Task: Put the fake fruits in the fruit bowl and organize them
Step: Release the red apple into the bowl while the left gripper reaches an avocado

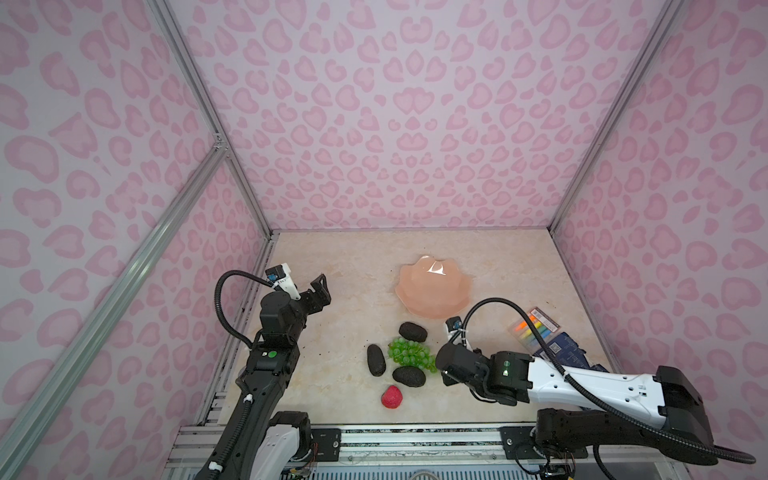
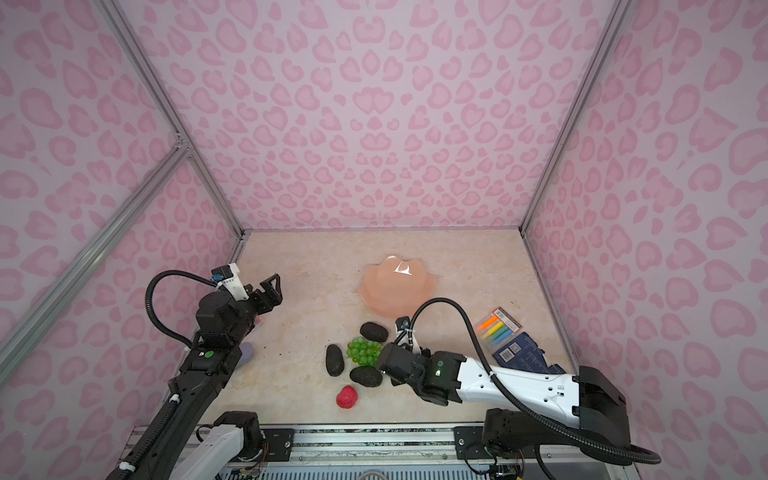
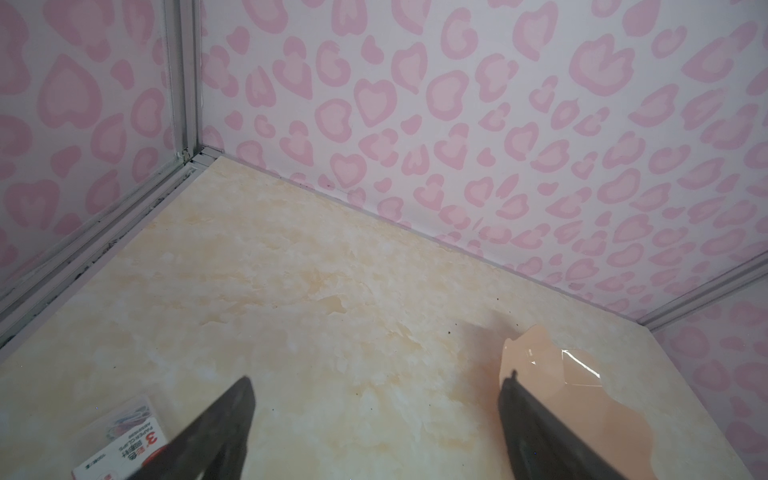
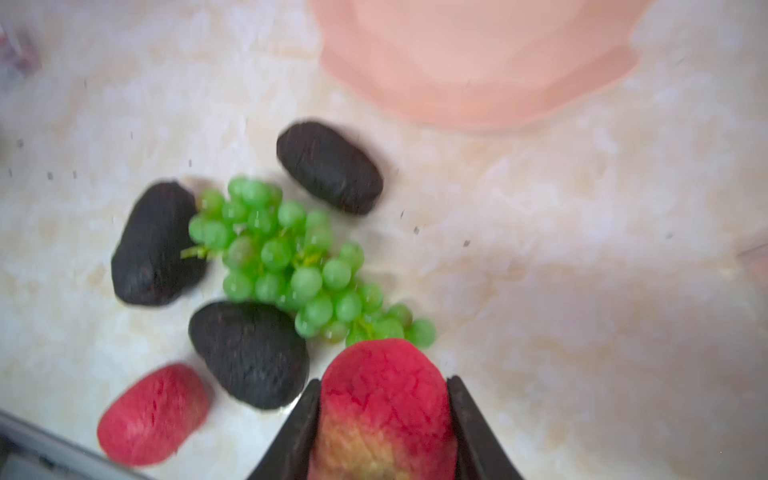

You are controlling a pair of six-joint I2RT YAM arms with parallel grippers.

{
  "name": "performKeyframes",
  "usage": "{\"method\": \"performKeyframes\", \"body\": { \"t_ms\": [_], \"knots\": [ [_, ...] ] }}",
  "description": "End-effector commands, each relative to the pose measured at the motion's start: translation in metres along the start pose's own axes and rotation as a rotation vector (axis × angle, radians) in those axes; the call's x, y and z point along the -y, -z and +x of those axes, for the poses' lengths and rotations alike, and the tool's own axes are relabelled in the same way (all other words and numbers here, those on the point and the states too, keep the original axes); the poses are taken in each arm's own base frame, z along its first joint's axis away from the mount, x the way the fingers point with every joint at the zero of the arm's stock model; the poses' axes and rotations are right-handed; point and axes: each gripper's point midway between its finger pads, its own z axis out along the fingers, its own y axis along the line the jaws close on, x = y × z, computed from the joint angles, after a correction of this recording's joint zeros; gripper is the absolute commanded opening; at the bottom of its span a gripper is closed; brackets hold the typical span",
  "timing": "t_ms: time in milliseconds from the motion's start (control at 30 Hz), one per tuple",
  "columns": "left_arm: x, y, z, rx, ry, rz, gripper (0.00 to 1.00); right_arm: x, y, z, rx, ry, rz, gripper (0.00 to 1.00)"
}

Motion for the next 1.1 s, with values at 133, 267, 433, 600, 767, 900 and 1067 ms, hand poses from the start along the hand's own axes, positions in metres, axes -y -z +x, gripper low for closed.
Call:
{"method": "performKeyframes", "body": {
  "t_ms": [133,267,433,600,767,900,1067],
  "knots": [
    [0.0,0.002,0.015,-0.113,0.026,-0.02,0.92,0.021,-0.042,-0.107,0.174,0.028,0.069,0.36],
    [0.004,0.008,0.03,-0.176,0.041,-0.003,0.91,0.021,-0.086,-0.134,0.116,0.09,0.101,0.36],
    [0.012,0.018,0.059,-0.273,0.044,0.024,0.89,0.025,-0.146,-0.145,0.024,0.125,0.111,0.36],
    [0.023,0.032,0.095,-0.372,0.028,0.065,0.88,0.026,-0.197,-0.141,-0.052,0.134,0.087,0.36],
    [0.031,0.042,0.12,-0.415,0.027,0.097,0.88,0.031,-0.233,-0.13,-0.114,0.126,0.095,0.39],
    [0.038,0.045,0.138,-0.462,0.019,0.114,0.88,0.031,-0.245,-0.134,-0.115,0.095,0.079,0.45],
    [0.048,0.045,0.152,-0.499,-0.008,0.136,0.88,0.03,-0.238,-0.143,-0.095,0.081,0.065,0.64]
  ]
}}
